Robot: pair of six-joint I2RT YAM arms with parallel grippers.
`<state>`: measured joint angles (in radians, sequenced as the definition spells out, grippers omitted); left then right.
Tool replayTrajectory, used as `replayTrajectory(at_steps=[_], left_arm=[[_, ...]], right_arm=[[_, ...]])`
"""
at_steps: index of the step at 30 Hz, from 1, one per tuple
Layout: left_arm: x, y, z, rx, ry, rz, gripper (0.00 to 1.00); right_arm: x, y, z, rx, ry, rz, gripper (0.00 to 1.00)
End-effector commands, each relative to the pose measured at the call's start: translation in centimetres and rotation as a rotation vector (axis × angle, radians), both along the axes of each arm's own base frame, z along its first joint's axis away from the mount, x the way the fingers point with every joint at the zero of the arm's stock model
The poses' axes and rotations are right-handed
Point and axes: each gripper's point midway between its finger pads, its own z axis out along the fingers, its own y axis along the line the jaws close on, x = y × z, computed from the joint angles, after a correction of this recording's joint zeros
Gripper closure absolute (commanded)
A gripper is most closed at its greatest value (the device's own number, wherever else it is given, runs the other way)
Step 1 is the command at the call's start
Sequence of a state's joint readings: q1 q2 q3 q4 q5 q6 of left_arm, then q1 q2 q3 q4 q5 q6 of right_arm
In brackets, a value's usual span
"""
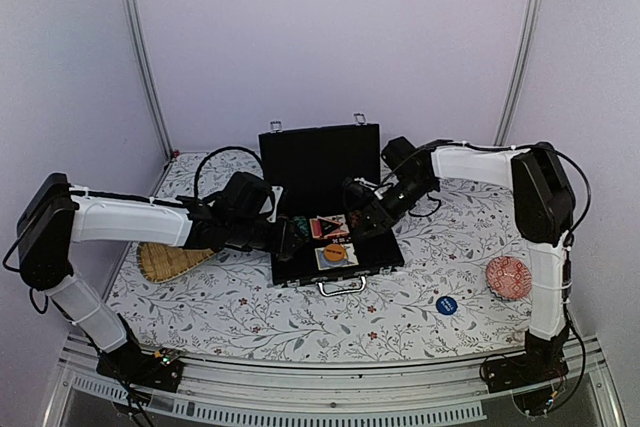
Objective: Pack up texas hold em set
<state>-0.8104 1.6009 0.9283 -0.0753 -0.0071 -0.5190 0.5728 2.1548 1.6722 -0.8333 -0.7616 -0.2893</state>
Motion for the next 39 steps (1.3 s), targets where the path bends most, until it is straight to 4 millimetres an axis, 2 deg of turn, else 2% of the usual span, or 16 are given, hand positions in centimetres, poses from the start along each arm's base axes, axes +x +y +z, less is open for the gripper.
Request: replayTrajectory(at_steps=[1, 3, 6, 10, 15, 20, 27, 33, 39], left_arm=[[0.3, 0.8, 0.1, 0.024, -0.015, 0.003, 0.45], [0.2, 0.8, 0.1, 0.029, -0.017, -0.001, 0.43], [0.2, 0.8, 0.2, 0.033, -0.021, -0.006, 0.42], [0.2, 1.0, 0.1, 0.044, -0.024, -0.008, 0.41], [0.3, 1.2, -0.2, 0.062, -0.025, -0.007, 0.41], [0.2, 1.3, -0.3, 0.070, -0.022, -0.005, 0.41], [0.0, 1.4, -0.3, 0.068, -0.014, -0.006, 0.41], [-0.1, 1.5, -0.3, 0.065, -0.015, -0.005, 0.41], [-0.1, 1.5, -0.5, 0.065, -0.016, -0.008, 0.41]], right_arm=[[0.2, -2.8, 3.6, -0.050, -0.251, 0.028, 0.57], [-0.9, -4.7, 4.0, -0.097, -0.318, 0.048, 0.52], [-2.9, -8.1, 2.6, -0.203, -0.397, 0.090, 0.46], [-6.8, -12.8, -0.6, -0.352, -0.418, 0.160, 0.40], [-10.9, -16.2, -3.8, -0.478, -0.455, 0.283, 0.37], [-13.3, -17.4, -5.8, -0.537, -0.470, 0.361, 0.36], [-13.5, -18.8, -7.6, -0.636, -0.500, 0.387, 0.35], [-13.2, -19.4, -6.9, -0.675, -0.512, 0.377, 0.36], [-14.6, -20.2, -5.9, -0.683, -0.449, 0.406, 0.36]])
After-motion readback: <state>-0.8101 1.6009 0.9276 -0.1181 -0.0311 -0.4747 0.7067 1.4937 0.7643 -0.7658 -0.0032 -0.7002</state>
